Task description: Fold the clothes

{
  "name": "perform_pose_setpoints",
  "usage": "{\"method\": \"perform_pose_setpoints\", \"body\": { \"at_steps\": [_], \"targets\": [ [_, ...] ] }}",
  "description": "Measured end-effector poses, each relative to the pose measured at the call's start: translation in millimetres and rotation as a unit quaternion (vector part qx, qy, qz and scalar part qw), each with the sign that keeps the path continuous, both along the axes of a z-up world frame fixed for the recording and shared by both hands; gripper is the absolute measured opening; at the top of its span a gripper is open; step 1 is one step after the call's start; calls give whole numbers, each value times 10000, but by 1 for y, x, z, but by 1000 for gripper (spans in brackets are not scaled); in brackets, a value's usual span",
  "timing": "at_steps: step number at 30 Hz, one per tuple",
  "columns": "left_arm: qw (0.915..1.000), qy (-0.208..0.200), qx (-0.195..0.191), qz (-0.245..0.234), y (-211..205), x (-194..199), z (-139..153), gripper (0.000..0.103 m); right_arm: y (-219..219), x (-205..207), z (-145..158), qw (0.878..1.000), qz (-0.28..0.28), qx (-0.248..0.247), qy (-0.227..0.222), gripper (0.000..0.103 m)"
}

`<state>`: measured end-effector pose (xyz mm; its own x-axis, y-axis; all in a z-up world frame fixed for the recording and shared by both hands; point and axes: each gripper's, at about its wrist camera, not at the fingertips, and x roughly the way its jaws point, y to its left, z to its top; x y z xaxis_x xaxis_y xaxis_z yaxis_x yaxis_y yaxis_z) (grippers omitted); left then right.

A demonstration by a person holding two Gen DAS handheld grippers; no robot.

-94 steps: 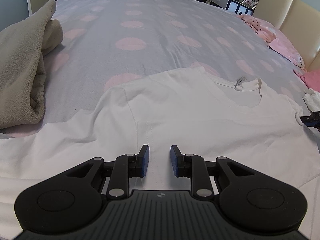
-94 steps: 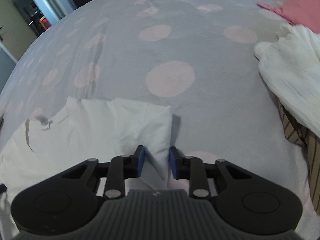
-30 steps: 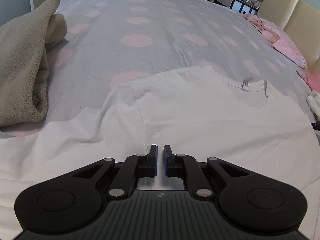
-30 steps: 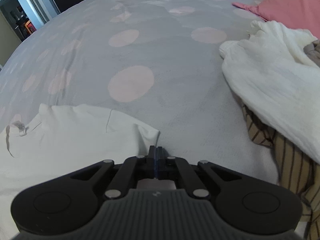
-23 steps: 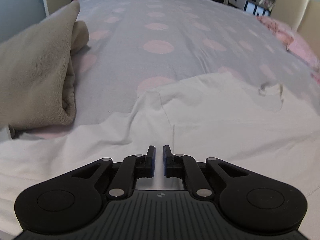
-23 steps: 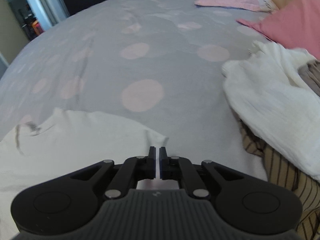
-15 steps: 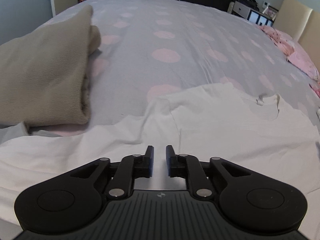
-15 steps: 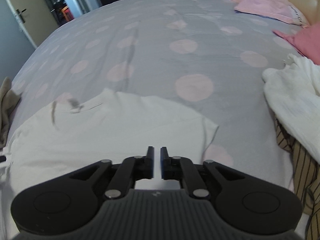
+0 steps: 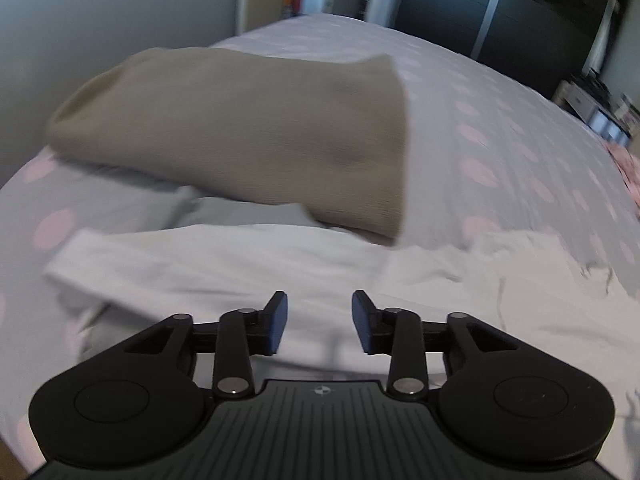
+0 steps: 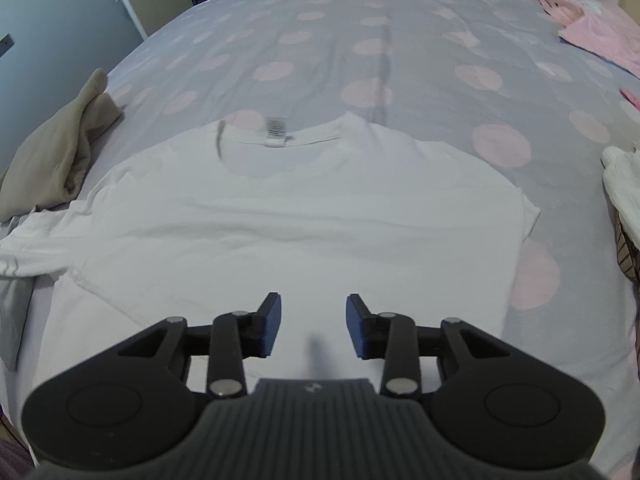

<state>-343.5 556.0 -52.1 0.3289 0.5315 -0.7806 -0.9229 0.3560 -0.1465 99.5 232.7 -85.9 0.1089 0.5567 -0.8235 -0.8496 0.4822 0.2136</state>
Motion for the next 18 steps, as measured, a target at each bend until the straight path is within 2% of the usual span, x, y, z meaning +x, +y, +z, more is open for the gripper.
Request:
{"method": "perform_pose_setpoints", "body": {
  "at_steps": [4,8,15,17,18],
  "targets": [
    [9975,-270,-115,635,4,-44,1,44,-3,-16,7,10000,72,28,-56,43],
    [9912,-731,-304,1058,14,-76,-8,44,-8,-28,8,9999,56,19,-85,44],
    [9821,-1257,-332,1363,33,-102,-34,42,-17,-49,10,9999,3,-14,-140,45],
    [9804,-1478,-154,1297,35,-104,-37,38,-20,-55,10,9999,-12,-23,-155,46],
    [9806,-1514,-12,1247,35,-104,-37,32,-21,-57,11,9999,-25,-28,-166,47]
  ]
}}
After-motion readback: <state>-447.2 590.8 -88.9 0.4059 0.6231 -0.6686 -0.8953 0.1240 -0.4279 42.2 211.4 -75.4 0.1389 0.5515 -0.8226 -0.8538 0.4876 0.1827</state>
